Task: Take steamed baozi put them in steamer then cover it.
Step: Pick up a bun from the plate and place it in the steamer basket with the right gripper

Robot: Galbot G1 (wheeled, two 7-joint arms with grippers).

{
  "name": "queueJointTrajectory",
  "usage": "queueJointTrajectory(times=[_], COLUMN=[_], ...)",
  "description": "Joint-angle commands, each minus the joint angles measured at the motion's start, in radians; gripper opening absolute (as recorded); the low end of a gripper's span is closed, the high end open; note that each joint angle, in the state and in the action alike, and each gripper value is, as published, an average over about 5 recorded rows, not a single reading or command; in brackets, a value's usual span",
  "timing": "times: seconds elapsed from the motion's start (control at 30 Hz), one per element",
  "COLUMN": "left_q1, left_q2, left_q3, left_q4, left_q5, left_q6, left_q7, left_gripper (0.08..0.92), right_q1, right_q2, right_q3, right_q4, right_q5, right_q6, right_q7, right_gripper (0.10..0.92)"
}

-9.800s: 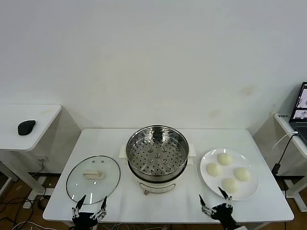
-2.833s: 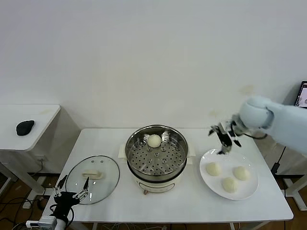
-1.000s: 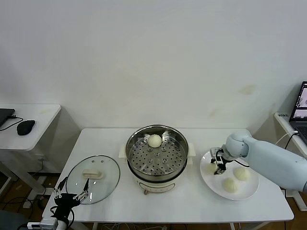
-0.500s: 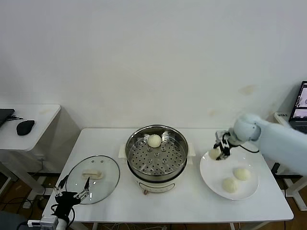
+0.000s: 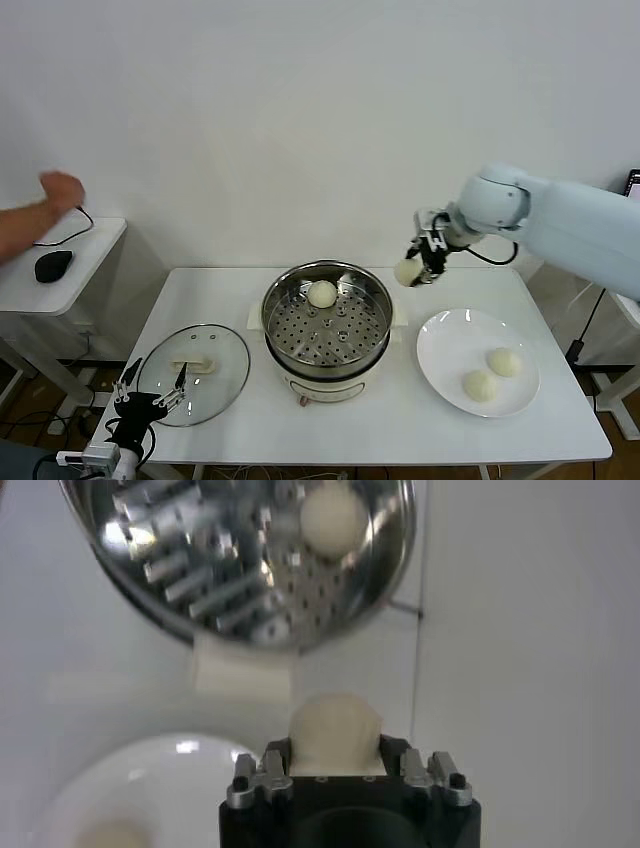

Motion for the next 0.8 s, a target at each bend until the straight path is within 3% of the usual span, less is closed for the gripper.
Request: queueJointTrajectory(times=[0.03, 0.43, 0.8], left_q1=[-0.001, 0.005, 0.011], left_q2=[0.005, 0.01, 0.014], left_q3=[-0.013, -0.033, -0.049], left_q4=[0.008, 0.008, 0.005], left_q5=[-0.002, -0.013, -0.016], left_q6=[0.0, 0.0, -0.001], left_q7=[0.0, 0.002, 0.004], left_gripper=[0.823, 0.823, 0.823], right_q1=[0.001, -0.184, -0.252], right_q2=[0.244, 0.46, 0.516], right_q3=[-0.041, 0.038, 0.049], right_q4=[-0.016, -0.213, -0.305], right_q5=[0.218, 0.21, 0.157], right_q6=[-0.117, -0.18, -0.174], right_q7=[0.097, 0.155, 0.141], right_gripper=[0.566, 0.568, 0.565])
